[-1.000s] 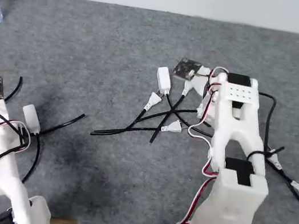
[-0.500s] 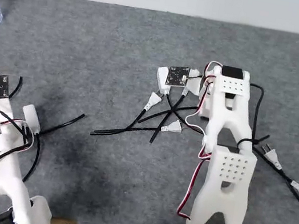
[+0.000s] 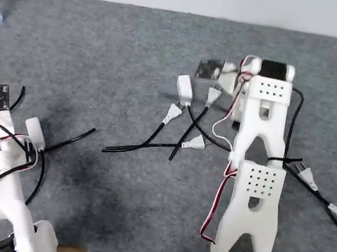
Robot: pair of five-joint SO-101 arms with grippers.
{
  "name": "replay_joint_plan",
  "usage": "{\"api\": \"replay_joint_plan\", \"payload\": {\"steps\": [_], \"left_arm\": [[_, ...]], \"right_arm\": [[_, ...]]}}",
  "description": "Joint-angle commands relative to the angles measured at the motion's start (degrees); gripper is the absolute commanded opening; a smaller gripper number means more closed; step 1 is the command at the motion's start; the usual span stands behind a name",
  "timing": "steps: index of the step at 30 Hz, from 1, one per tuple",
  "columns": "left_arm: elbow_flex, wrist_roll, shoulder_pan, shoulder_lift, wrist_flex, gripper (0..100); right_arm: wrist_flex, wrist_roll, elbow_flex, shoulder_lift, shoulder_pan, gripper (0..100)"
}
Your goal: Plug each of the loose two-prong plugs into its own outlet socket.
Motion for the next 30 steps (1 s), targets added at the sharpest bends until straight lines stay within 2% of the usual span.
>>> {"api": "replay_joint_plan", "payload": {"steps": [1,4,8,13,15,18,23,25,30], "left_arm": [[-0.3,0.7,0.4,-1.5,-1.3,14],[-0.3,0.7,0.4,-1.5,-1.3,14],[-0.3,0.8,0.2,-1.5,-1.3,14],[-0.3,0.8,-0.1,-1.6,-1.0,14],[-0.3,0.9,-2.2,-1.6,-0.9,14],[-1.5,0.9,-7.6,-1.6,1.2,14],[-1.8,0.4,-20.3,-1.5,6.2,14],[-1.8,0.3,-26.0,-1.5,6.2,14],[-1.4,-5.3,-38.9,-1.1,7.6,14]], "right_arm": [[2.9,-8.1,-5.0,-10.2,0.9,0.8],[2.9,-11.6,1.0,-18.4,0.5,0.8],[2.9,-15.1,17.3,-32.0,-4.1,0.8],[2.6,-21.9,36.8,-49.1,-14.1,0.8],[2.6,-25.7,42.6,-54.0,-18.7,0.8],[2.5,-31.4,51.3,-58.3,-25.5,0.8],[2.4,-39.4,60.0,-59.2,-37.3,0.8],[2.2,-40.9,60.3,-59.2,-42.5,0.8],[-3.0,-40.7,60.9,-58.2,-53.2,0.8]]}}
